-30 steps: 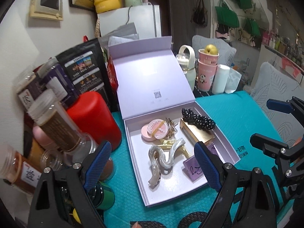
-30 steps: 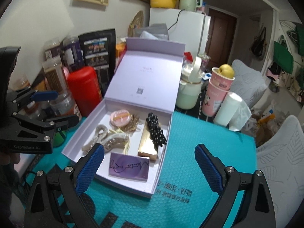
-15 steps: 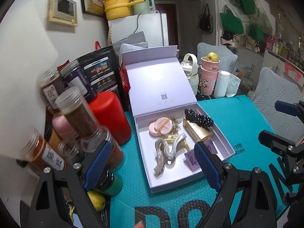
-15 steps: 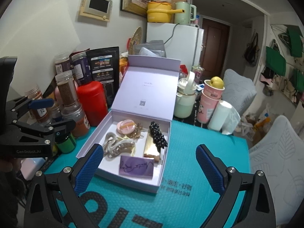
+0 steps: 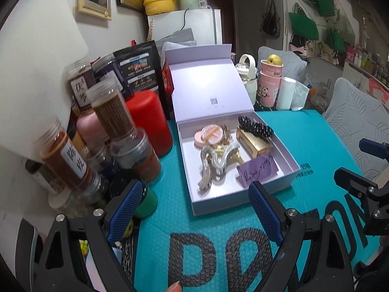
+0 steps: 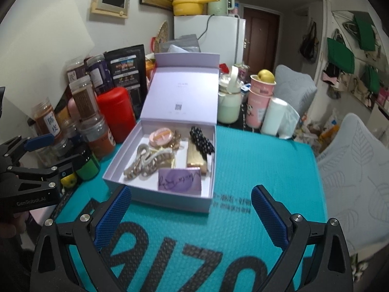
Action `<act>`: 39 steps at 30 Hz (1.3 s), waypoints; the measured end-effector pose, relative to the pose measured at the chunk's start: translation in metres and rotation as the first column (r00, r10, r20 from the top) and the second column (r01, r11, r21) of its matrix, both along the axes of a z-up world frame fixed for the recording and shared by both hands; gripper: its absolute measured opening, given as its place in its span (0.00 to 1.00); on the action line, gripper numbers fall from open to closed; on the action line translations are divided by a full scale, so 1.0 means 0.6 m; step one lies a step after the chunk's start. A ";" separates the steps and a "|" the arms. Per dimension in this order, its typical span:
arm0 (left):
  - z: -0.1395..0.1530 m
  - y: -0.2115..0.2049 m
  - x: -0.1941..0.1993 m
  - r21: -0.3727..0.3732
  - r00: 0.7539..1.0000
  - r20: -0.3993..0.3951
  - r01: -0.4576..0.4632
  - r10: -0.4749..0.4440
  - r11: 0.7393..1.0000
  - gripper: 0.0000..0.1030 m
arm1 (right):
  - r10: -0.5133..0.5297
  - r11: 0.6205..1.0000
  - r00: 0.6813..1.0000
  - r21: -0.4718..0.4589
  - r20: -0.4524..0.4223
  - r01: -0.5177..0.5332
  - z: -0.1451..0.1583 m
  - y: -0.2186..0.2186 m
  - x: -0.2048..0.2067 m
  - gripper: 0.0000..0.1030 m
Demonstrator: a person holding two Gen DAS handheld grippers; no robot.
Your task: Organize rigid objects
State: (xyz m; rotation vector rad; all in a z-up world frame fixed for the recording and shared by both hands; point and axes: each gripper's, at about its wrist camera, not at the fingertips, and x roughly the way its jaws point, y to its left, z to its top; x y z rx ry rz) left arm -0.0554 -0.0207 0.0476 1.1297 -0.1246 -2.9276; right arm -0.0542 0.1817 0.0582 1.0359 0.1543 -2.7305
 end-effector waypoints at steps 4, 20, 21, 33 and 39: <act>-0.008 -0.001 0.010 0.008 1.000 0.011 -0.002 0.002 1.000 0.87 | -0.008 1.000 1.000 0.002 0.016 0.008 -0.011 -0.002 0.015 0.98; -0.017 -0.002 0.030 0.015 1.000 0.031 0.002 -0.003 1.000 0.87 | 0.000 1.000 1.000 0.023 0.021 0.000 -0.015 -0.016 0.047 0.98; -0.017 -0.003 0.030 0.015 1.000 0.031 0.002 -0.002 1.000 0.87 | 0.001 1.000 1.000 0.024 0.019 -0.002 -0.014 -0.017 0.049 0.98; -0.016 -0.007 0.034 0.026 0.999 0.043 -0.002 0.001 1.000 0.87 | 0.009 1.000 1.000 0.013 0.021 -0.009 -0.011 -0.017 0.053 0.98; -0.013 -0.008 0.037 0.024 0.999 0.038 0.001 -0.002 1.000 0.87 | 0.002 1.000 0.999 0.004 0.032 -0.002 -0.012 -0.015 0.051 0.98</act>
